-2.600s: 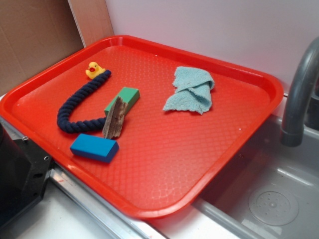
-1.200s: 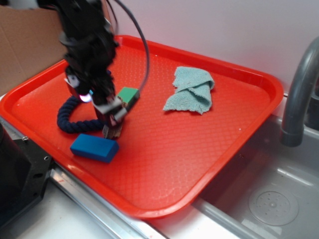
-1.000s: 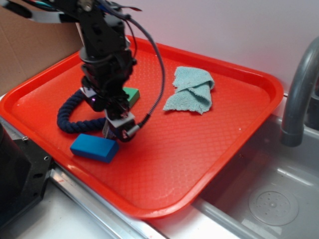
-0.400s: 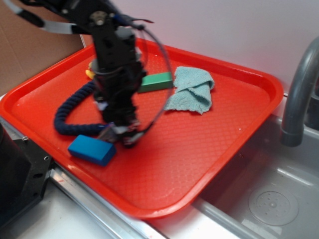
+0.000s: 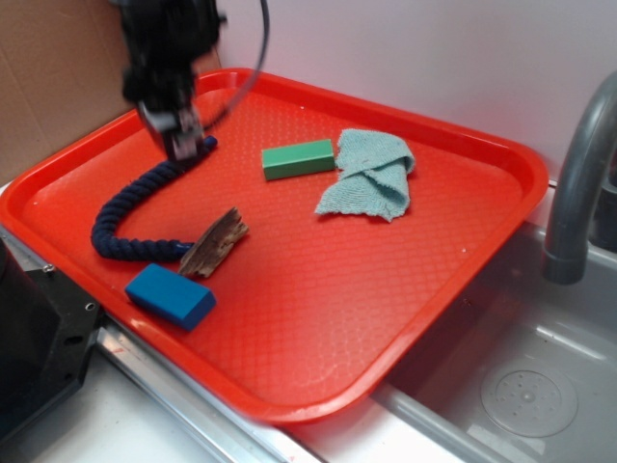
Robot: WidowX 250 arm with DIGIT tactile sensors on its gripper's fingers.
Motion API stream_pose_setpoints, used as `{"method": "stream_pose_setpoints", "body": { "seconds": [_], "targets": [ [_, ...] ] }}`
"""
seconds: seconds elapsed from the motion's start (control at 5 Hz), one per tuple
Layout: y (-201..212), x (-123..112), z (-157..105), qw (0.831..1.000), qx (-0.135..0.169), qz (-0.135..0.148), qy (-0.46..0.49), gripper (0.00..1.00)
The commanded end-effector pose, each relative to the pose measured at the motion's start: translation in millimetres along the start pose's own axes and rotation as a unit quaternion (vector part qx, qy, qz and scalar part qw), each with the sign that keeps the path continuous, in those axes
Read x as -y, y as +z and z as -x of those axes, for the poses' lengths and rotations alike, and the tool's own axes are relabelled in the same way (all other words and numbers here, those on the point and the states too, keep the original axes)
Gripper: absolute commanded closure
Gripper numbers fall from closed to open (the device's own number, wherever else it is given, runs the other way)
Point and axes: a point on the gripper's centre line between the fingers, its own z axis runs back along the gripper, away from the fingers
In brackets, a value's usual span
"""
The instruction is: Grab the wood chip.
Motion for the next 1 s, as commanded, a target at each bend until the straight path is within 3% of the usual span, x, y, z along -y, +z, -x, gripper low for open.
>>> {"method": "stream_pose_setpoints", "body": {
  "seconds": [0.0,0.2,0.4,0.8],
  "targets": [
    [7,-20,-11,0.999,0.025,0.026,0.039,0.0],
    [-35,-3,-16,0.998,0.016,0.022,0.056,0.0],
    [-69,10,-19,0.999,-0.009,0.036,0.036,0.0],
    [-99,31,-13,1.0,-0.008,0.022,0.014,0.0]
  ]
}}
